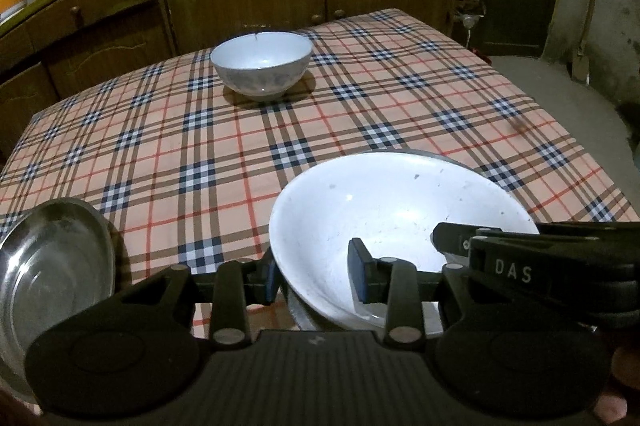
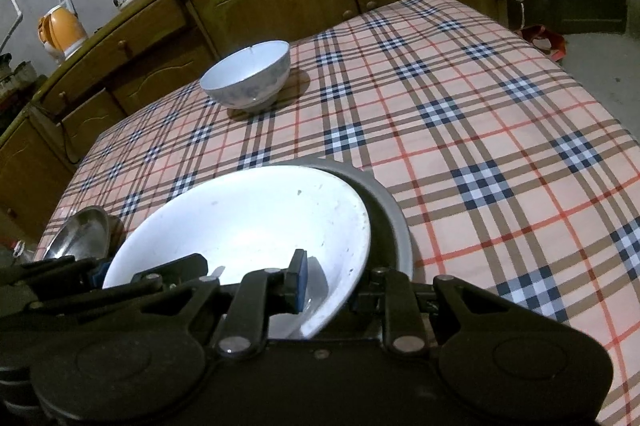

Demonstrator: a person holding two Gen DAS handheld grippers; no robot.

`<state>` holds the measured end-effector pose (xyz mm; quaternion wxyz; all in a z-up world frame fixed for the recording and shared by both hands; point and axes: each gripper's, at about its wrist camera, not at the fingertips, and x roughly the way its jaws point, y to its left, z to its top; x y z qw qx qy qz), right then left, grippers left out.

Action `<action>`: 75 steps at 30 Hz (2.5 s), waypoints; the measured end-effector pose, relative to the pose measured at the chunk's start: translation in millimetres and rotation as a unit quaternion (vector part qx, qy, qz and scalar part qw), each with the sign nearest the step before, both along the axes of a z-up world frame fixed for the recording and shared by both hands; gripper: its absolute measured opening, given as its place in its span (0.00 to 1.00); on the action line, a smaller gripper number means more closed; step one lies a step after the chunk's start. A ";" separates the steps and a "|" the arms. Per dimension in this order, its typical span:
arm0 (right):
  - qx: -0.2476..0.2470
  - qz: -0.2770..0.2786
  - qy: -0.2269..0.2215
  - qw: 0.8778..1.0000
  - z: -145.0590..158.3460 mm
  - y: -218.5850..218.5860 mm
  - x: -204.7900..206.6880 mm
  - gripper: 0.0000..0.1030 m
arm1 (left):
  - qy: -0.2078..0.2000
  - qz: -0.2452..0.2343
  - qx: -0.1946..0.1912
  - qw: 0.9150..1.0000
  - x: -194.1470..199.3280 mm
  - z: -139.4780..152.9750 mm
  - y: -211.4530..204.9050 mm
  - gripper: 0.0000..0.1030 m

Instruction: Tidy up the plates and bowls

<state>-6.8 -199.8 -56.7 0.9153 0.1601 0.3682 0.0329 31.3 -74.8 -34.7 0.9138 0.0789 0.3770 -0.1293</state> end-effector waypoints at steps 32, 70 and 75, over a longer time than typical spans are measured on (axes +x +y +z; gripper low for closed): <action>-0.027 0.016 0.009 0.999 1.0 3.2 -7.2 0.26 | -0.015 0.041 -0.006 0.999 8.2 -3.4 13.7 0.57; -0.046 0.009 0.039 0.998 34.7 -22.5 -33.8 0.77 | -0.003 0.044 -0.014 0.999 9.6 -15.3 14.5 0.68; -0.036 0.009 -0.023 0.999 46.0 -21.0 -39.2 0.77 | -0.018 0.047 -0.036 0.998 5.9 2.8 16.6 0.72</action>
